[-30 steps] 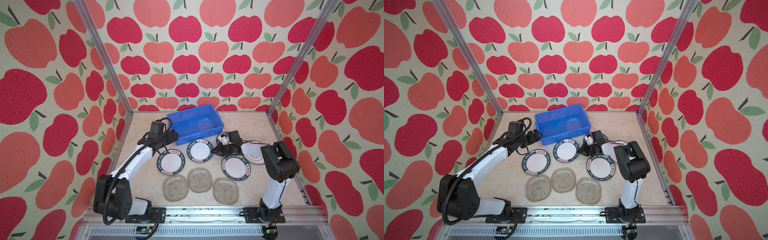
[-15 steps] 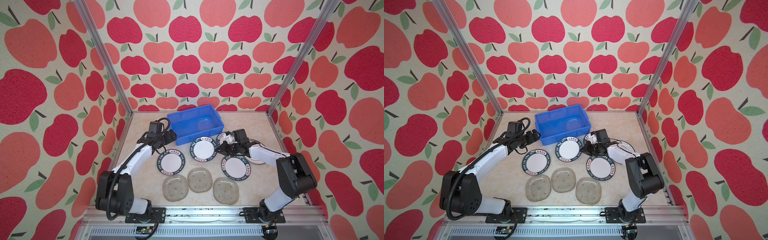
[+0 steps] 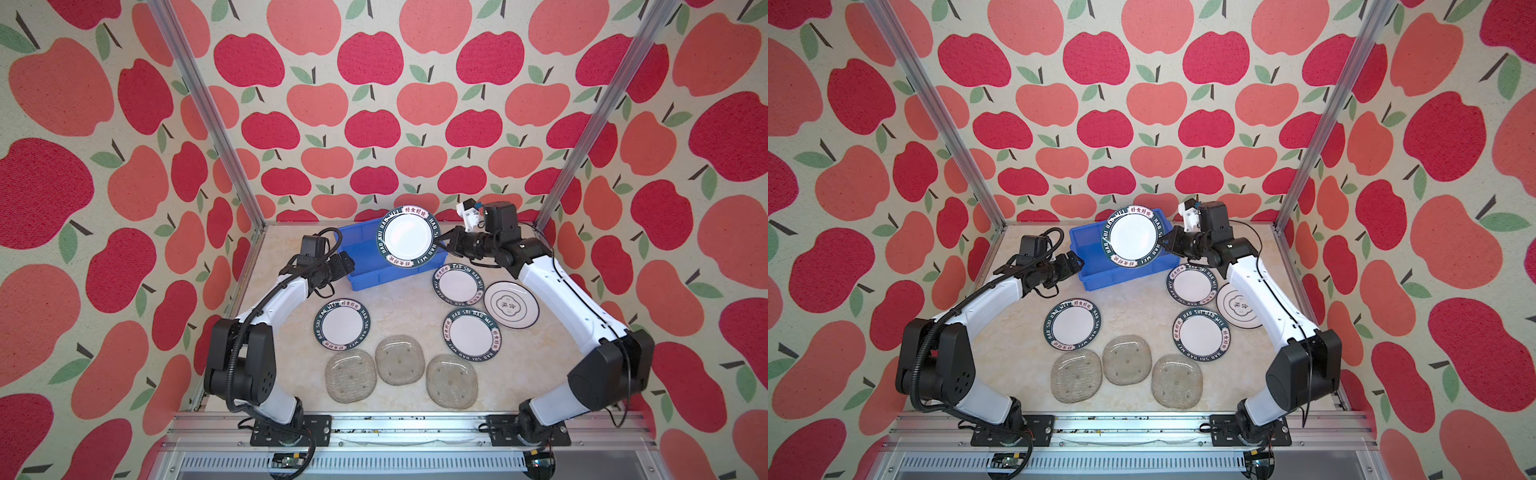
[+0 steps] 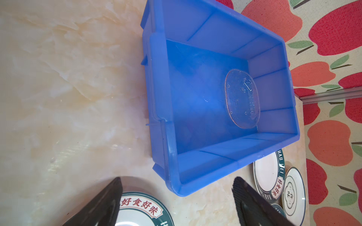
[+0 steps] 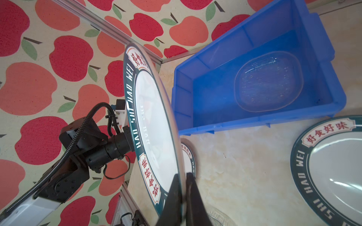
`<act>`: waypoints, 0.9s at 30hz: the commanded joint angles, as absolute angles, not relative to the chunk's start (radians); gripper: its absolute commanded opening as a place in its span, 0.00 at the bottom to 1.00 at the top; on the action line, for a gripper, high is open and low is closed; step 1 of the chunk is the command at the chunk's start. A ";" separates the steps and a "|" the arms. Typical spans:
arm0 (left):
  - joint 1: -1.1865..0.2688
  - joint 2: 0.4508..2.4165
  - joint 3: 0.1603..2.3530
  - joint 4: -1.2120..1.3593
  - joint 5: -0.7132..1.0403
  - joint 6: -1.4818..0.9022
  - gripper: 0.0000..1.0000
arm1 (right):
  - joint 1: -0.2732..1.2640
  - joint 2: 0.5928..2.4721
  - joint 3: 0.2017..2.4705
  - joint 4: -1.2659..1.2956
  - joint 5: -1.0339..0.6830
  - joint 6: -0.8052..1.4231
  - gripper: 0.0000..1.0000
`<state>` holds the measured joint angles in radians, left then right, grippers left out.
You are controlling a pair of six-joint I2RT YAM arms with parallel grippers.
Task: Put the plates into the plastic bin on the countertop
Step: 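Lift the green-rimmed plate up over the blue bin with the right gripper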
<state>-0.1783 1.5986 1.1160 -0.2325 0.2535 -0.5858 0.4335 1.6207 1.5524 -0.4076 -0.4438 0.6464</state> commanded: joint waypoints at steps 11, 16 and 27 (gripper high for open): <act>-0.169 1.849 1.248 -0.233 0.278 -0.550 0.67 | 0.490 2.008 1.891 -0.438 -0.343 0.587 0.00; -0.171 1.855 1.242 -0.234 0.304 -0.527 0.62 | 0.514 2.145 2.030 -0.487 -0.320 0.566 0.00; -0.166 1.795 1.197 -0.268 0.328 -0.465 0.72 | 0.558 2.449 2.364 -0.604 -0.368 0.565 0.00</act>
<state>-0.1711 1.8317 1.2091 -0.2394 0.3077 -0.4961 0.5419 2.4050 2.2700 -0.5583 -0.3283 0.5854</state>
